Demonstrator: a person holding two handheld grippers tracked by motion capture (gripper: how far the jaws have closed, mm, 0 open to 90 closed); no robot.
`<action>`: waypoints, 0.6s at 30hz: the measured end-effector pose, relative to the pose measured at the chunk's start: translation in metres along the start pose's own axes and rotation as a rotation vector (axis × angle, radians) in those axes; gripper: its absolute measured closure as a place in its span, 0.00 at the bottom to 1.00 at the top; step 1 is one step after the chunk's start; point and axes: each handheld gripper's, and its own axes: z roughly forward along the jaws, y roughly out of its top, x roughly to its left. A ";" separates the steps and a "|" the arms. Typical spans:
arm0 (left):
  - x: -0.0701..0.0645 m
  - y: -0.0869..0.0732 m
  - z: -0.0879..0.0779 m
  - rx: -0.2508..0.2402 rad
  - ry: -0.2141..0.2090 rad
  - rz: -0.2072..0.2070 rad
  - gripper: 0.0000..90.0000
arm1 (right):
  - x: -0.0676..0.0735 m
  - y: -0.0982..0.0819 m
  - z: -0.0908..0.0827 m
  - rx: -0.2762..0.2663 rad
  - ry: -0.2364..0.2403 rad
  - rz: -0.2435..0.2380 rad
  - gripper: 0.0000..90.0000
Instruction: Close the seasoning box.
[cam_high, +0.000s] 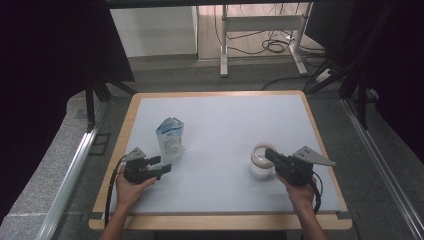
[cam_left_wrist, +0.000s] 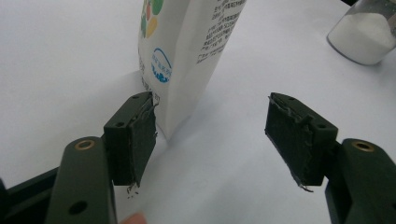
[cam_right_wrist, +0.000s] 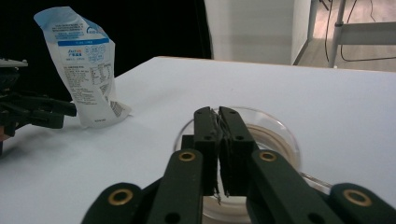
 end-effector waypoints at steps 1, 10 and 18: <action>0.000 0.000 -0.001 -0.001 0.004 0.002 0.37 | -0.003 -0.001 -0.003 -0.007 -0.008 -0.002 0.90; -0.002 0.000 -0.001 0.010 0.000 0.010 0.37 | -0.042 -0.006 -0.029 -0.010 -0.068 0.028 0.65; -0.004 -0.002 0.003 0.030 -0.002 0.018 0.37 | -0.086 -0.033 -0.031 0.077 -0.146 0.063 0.49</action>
